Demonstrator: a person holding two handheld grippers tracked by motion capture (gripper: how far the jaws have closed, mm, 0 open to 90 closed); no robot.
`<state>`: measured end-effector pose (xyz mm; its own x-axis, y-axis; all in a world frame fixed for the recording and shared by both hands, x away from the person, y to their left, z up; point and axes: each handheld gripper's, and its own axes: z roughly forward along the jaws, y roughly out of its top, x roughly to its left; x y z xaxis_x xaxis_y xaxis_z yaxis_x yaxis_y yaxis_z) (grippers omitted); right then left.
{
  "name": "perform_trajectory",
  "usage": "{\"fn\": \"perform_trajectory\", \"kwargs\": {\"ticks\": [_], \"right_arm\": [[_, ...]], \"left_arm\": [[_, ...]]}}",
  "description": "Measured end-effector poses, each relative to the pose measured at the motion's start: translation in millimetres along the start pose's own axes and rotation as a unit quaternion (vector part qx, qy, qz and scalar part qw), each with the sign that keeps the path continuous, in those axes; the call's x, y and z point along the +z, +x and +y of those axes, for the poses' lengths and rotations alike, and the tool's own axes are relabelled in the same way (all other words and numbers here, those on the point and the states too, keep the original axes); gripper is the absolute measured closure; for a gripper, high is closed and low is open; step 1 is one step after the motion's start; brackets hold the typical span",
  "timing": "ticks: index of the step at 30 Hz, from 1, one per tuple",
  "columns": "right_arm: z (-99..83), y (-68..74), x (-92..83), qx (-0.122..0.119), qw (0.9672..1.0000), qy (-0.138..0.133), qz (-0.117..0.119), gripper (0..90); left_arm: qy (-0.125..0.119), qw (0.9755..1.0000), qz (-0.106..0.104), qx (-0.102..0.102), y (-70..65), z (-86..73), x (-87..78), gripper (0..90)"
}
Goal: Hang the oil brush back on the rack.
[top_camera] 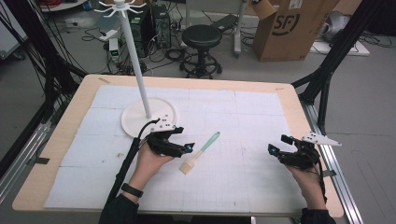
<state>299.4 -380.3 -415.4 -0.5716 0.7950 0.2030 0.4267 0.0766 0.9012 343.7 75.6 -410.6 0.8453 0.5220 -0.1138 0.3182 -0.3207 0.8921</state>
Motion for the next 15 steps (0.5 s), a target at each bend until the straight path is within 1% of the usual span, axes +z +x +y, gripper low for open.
{"fn": "perform_trajectory", "kwargs": {"ticks": [2, 5, 6, 7, 12, 14, 15], "right_arm": [[0.0, 0.0, 0.1, 0.0, 1.0, 0.0, 0.0, 16.6], [0.0, 0.0, 0.4, -0.002, 1.0, 0.0, 0.0, 16.6], [-0.1, 0.1, 0.4, -0.001, 1.0, 0.0, 0.0, 16.6], [-0.1, 0.1, 0.4, -0.001, 1.0, 0.0, 0.001, 16.6], [0.1, 0.2, 0.2, -0.001, 1.0, 0.0, 0.001, 16.6], [0.1, 0.2, -0.1, 0.001, 1.0, 0.0, 0.002, 16.6], [0.1, -0.1, 0.1, 0.0, 1.0, -0.001, 0.002, 16.6]], "left_arm": [[0.001, 1.0, 0.0, -0.002, -1.7, -0.1, 3.2, 23.0], [0.013, 0.9999, 0.001, 0.001, -4.4, -0.6, 11.2, 24.3], [0.016, 0.9999, 0.002, -0.001, -6.2, -1.2, 15.7, 24.6], [0.016, 0.9999, 0.002, -0.001, -6.2, -1.2, 15.7, 24.8], [0.033, 0.9994, -0.001, 0.002, -11.2, -3.2, 27.1, 29.7], [0.04, 0.9992, 0.002, 0.005, -13.1, -4.1, 30.1, 32.3], [0.048, 0.9987, 0.007, 0.011, -14.0, -4.6, 32.1, 33.3]]}}
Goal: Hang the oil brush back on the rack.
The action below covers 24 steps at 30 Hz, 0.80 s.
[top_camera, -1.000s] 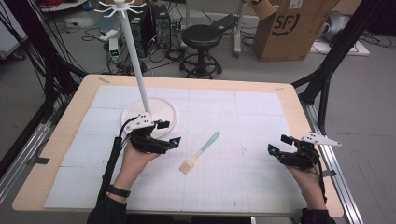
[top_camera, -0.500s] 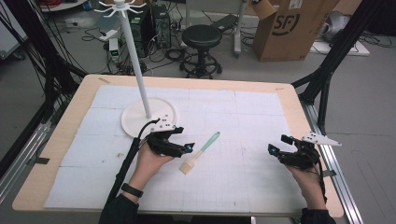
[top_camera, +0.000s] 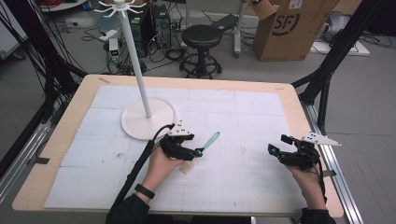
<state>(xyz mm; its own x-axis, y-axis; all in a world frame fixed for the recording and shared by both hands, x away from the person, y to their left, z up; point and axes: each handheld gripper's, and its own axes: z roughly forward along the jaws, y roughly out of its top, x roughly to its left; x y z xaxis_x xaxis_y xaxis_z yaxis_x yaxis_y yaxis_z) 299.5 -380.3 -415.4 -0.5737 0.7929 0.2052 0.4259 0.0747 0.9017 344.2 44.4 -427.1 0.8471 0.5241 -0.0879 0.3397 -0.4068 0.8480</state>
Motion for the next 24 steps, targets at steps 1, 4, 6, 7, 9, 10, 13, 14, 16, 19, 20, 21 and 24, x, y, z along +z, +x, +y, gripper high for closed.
{"fn": "perform_trajectory", "kwargs": {"ticks": [1, 4, 6, 7, 9, 10, 13, 14, 16, 19, 20, 21, 24], "right_arm": [[0.0, -0.1, 0.1, 0.001, 1.0, -0.001, 0.0, 16.6], [0.1, -0.7, -0.3, 0.0, 1.0, -0.002, 0.0, 16.6], [0.1, -0.7, -0.4, 0.0, 1.0, -0.002, 0.0, 16.6], [0.1, -1.0, -0.4, -0.002, 1.0, -0.002, -0.002, 16.6], [0.0, -1.3, -0.8, 0.0, 1.0, -0.001, -0.001, 16.6], [0.0, -1.4, -1.0, 0.001, 1.0, -0.001, -0.001, 16.6], [0.1, -1.7, -1.2, 0.0, 1.0, -0.002, 0.0, 16.6], [0.1, -1.6, -1.1, 0.001, 1.0, -0.002, -0.001, 16.6], [0.1, -1.7, -1.1, 0.001, 1.0, -0.002, -0.001, 16.6], [0.3, -1.7, -1.3, 0.002, 1.0, -0.004, -0.001, 16.6], [0.3, -1.8, -1.5, 0.002, 1.0, -0.004, -0.001, 16.6], [0.3, -1.9, -1.4, 0.001, 1.0, -0.004, -0.001, 16.6], [0.4, -2.0, -1.5, 0.001, 1.0, -0.004, -0.001, 16.6]], "left_arm": [[0.002, 1.0, 0.002, -0.002, -1.0, -0.4, 1.5, 35.5], [0.014, 0.9999, 0.003, 0.0, -3.9, -2.1, 6.0, 39.8], [0.021, 0.9998, 0.004, 0.004, -5.3, -2.8, 8.3, 41.8], [0.022, 0.9998, 0.003, 0.003, -6.8, -3.4, 10.1, 43.9], [0.028, 0.9996, 0.004, 0.008, -7.8, -3.9, 12.1, 48.4], [0.03, 0.9995, 0.004, 0.007, -8.6, -4.3, 13.2, 49.9], [0.036, 0.9993, 0.005, 0.009, -10.7, -5.1, 16.4, 52.1], [0.04, 0.9991, 0.006, 0.013, -11.6, -5.4, 17.8, 52.9], [0.046, 0.9988, 0.009, 0.014, -12.9, -5.9, 19.5, 54.9], [0.05, 0.9986, 0.011, 0.011, -13.5, -6.4, 21.3, 57.7], [0.052, 0.9985, 0.015, 0.011, -14.1, -6.5, 22.0, 58.5], [0.052, 0.9985, 0.015, 0.011, -14.1, -6.5, 22.0, 59.5], [0.061, 0.9979, 0.019, 0.009, -15.3, -6.9, 23.2, 61.9]]}}
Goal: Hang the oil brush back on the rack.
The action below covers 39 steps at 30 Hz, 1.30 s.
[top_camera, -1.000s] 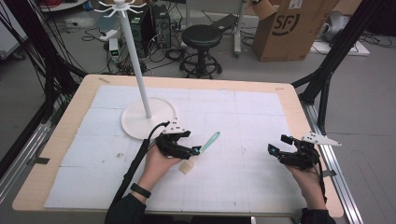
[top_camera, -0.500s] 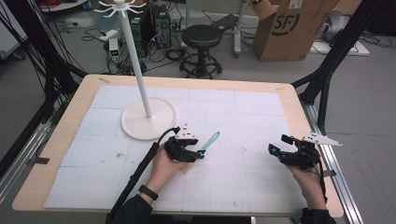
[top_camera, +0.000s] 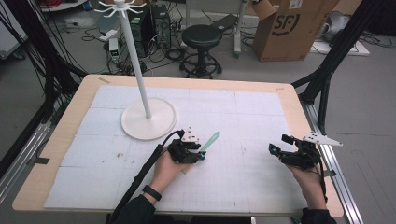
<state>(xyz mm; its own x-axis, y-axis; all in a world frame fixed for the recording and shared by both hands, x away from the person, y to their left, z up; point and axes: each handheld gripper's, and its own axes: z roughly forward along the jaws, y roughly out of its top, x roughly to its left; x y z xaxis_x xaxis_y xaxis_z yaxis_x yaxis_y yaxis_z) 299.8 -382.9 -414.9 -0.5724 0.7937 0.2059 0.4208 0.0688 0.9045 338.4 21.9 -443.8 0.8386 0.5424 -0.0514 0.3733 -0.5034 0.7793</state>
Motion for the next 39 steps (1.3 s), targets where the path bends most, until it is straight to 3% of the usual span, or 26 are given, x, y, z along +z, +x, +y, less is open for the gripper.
{"fn": "perform_trajectory", "kwargs": {"ticks": [16, 19, 26, 39], "right_arm": [[0.7, 0.4, -1.1, 0.001, 1.0, -0.002, 0.002, 16.5], [1.0, 0.4, -1.8, 0.002, 1.0, -0.003, 0.003, 16.6], [1.1, 0.5, -2.5, 0.003, 1.0, -0.005, 0.003, 16.6], [1.1, 0.0, -3.1, 0.005, 1.0, -0.005, 0.002, 16.6]], "left_arm": [[0.013, 0.9996, 0.024, -0.009, -5.4, -0.3, 1.6, 78.8], [0.018, 0.9992, 0.027, -0.023, -5.5, 0.3, 1.3, 79.3], [0.016, 0.9989, 0.025, -0.037, -4.0, 0.3, 1.3, 81.1], [0.012, 0.9995, 0.009, -0.027, 0.8, 0.0, -2.4, 82.5]]}}
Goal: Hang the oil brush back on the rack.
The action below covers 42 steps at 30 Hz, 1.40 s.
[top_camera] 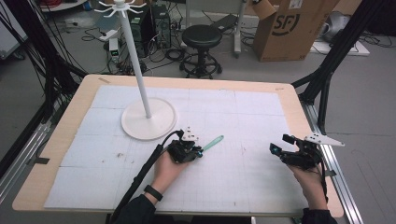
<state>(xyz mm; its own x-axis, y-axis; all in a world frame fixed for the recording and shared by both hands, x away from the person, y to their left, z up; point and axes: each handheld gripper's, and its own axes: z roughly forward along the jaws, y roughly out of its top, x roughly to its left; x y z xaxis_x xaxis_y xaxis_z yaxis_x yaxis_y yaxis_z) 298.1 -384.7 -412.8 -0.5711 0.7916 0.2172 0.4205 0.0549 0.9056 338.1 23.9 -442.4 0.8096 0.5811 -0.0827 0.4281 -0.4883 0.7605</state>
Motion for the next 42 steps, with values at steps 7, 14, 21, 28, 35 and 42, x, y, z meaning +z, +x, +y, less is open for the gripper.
{"fn": "perform_trajectory", "kwargs": {"ticks": [7, 14, 21, 28, 35, 42], "right_arm": [[0.0, 0.1, 0.1, 0.001, 1.0, 0.0, 0.0, 16.6], [-0.1, 0.0, 0.3, 0.001, 1.0, 0.0, 0.001, 16.6], [-0.2, -0.1, 1.1, -0.001, 1.0, 0.001, 0.0, 16.6], [-0.4, 0.2, 2.4, -0.002, 1.0, 0.002, -0.001, 16.6], [-0.7, 0.4, 3.4, -0.002, 1.0, 0.005, -0.002, 16.6], [-0.8, 0.8, 5.0, -0.003, 1.0, 0.008, -0.002, 16.6]], "left_arm": [[-0.025, 0.9997, -0.007, -0.002, 2.1, 3.7, -10.2, 82.5], [-0.052, 0.9985, -0.014, -0.008, 8.8, 8.2, -30.2, 82.4], [-0.07, 0.9974, -0.014, -0.01, 17.4, 9.0, -55.4, 82.4], [-0.105, 0.9941, -0.008, -0.026, 31.5, 7.0, -89.9, 82.4], [-0.13, 0.9911, 0.004, -0.028, 44.9, 4.5, -129.4, 82.4], [-0.166, 0.9853, 0.027, -0.028, 58.9, 3.1, -178.0, 82.3]]}}
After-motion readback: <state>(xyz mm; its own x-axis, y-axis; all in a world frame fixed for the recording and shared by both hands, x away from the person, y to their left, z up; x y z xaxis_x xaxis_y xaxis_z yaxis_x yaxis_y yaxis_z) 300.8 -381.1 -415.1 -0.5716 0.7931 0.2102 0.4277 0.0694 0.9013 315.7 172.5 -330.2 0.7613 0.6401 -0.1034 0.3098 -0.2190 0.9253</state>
